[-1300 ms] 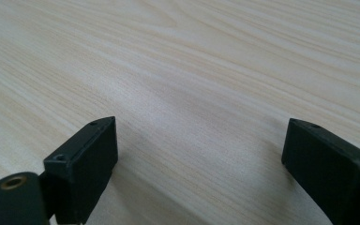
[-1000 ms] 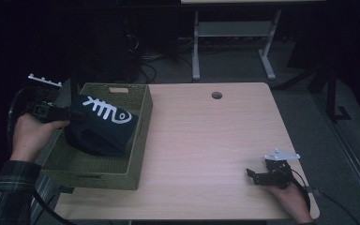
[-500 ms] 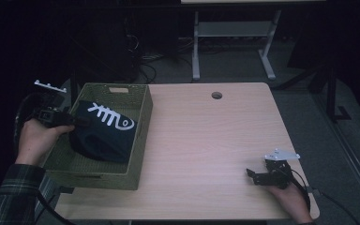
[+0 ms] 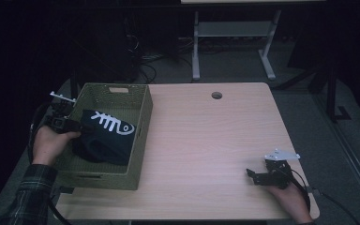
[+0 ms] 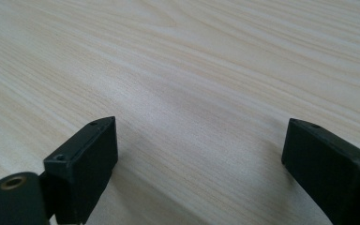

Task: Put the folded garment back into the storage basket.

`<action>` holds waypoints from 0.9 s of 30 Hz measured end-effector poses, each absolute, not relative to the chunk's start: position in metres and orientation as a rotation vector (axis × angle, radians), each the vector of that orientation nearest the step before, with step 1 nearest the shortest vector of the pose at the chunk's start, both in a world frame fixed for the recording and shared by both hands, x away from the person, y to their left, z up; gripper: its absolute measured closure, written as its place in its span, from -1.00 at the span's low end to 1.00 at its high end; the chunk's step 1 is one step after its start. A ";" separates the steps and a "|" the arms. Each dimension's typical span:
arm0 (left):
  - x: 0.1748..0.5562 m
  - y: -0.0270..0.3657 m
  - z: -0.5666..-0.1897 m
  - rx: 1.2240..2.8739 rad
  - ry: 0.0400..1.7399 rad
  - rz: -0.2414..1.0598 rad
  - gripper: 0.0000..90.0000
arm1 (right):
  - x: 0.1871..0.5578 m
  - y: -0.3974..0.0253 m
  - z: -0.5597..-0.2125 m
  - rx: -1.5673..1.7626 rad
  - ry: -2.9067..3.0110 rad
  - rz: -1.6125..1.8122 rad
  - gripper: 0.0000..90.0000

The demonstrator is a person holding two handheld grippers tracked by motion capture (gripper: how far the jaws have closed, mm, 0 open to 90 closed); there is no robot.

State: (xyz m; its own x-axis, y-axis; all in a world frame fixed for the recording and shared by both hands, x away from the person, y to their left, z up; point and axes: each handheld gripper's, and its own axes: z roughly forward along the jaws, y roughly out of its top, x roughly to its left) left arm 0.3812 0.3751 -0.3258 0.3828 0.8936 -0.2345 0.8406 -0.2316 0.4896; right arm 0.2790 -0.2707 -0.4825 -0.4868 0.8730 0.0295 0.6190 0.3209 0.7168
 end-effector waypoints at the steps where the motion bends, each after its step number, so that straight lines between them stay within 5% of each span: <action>1: 0.382 0.377 -0.327 2.101 1.487 0.130 0.64 | 0.279 -0.271 -0.483 1.328 2.229 0.965 -0.77; 8: 0.385 0.384 -0.339 2.128 1.511 0.185 0.51 | 0.279 -0.271 -0.483 1.328 2.229 0.965 -0.77; 27: 0.372 0.387 -0.327 2.074 1.531 0.364 -0.37 | 0.279 -0.271 -0.483 1.329 2.229 0.965 -0.77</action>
State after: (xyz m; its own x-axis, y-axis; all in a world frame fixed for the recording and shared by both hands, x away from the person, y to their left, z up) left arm 0.3720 0.3872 -0.3266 0.3208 0.9425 -0.0941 0.7993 -0.2161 0.5607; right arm 0.2789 -0.2707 -0.4825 -0.4865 0.8732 0.0298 0.6192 0.3206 0.7168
